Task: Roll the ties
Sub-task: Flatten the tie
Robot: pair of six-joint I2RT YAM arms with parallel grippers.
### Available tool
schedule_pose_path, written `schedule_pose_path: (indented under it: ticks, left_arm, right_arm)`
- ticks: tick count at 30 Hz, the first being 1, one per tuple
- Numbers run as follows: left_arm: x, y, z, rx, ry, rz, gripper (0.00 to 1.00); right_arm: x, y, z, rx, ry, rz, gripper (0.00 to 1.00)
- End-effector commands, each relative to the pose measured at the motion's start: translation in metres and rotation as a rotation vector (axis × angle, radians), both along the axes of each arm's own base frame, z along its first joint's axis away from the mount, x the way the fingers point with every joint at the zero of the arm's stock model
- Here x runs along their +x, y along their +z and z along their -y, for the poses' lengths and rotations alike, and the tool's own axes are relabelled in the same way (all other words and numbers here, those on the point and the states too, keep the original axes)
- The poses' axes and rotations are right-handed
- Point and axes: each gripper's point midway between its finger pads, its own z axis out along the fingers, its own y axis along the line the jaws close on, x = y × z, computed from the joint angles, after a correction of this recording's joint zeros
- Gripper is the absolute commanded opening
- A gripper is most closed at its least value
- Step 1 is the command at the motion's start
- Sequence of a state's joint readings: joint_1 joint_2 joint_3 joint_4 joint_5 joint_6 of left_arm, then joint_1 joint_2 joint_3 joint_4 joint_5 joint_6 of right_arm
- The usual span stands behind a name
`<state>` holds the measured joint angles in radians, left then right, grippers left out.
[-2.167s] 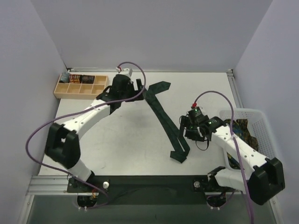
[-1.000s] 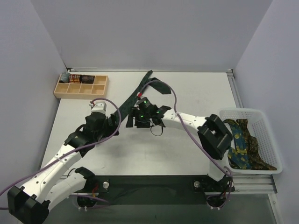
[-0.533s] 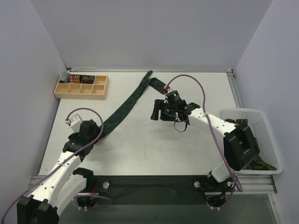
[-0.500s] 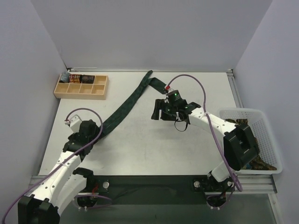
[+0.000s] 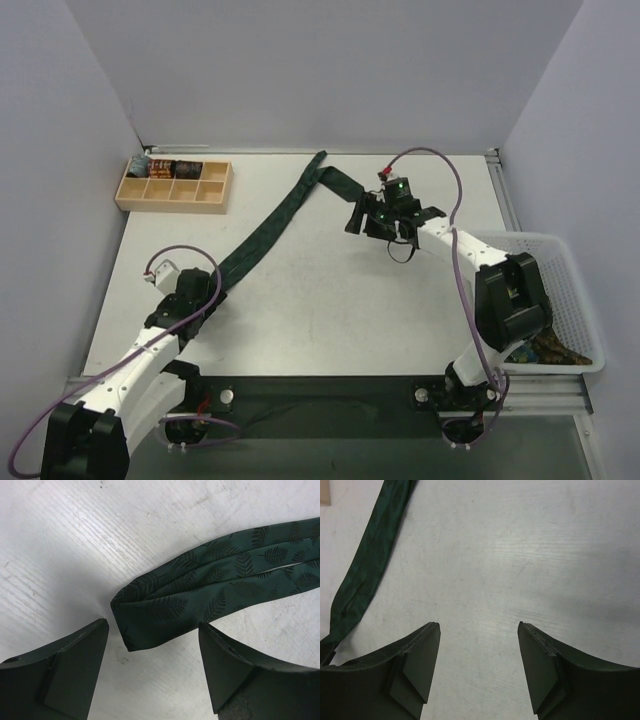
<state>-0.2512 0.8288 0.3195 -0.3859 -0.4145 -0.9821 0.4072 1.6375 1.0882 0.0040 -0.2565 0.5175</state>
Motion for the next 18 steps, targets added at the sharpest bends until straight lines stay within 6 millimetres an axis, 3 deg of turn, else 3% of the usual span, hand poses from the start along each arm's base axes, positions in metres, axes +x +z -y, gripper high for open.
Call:
schedule_pose_path:
  ticks: [1, 6, 8, 9, 11, 14, 15, 16, 18]
  left_arm:
    - [0.024, 0.021, 0.001, -0.005, 0.009, 0.103, 0.83]
    - [0.029, 0.032, 0.002, 0.003, -0.001, 0.108, 0.79]
    - [0.029, 0.039, 0.002, 0.022, -0.02, 0.094, 0.84]
    - [0.03, 0.044, 0.0, 0.036, -0.028, 0.092, 0.86]
    - [0.032, 0.055, -0.002, 0.091, -0.074, 0.081, 0.88]
    - [0.053, 0.088, 0.001, 0.159, -0.157, 0.122, 0.92]
    - [0.067, 0.11, 0.006, 0.17, -0.184, 0.165, 0.92]
    - [0.076, 0.105, 0.013, 0.201, -0.25, 0.129, 0.92]
    - [0.098, 0.118, 0.028, 0.214, -0.315, 0.148, 0.92]
  right_arm:
    - [0.044, 0.015, 0.015, -0.042, -0.065, 0.106, 0.64]
    - [0.096, 0.012, 0.042, -0.028, -0.165, 0.115, 0.6]
    - [0.111, -0.002, 0.048, -0.005, -0.189, 0.089, 0.58]
    - [0.123, 0.006, 0.049, 0.015, -0.199, 0.111, 0.56]
    - [0.134, -0.003, 0.052, 0.026, -0.205, 0.098, 0.53]
    - [0.14, -0.001, 0.047, 0.061, -0.184, 0.095, 0.47]
    - [0.139, -0.001, 0.047, 0.063, -0.173, 0.093, 0.45]
    - [0.137, -0.001, 0.048, 0.061, -0.171, 0.091, 0.43]
    - [0.131, 0.001, 0.048, 0.064, -0.171, 0.083, 0.41]
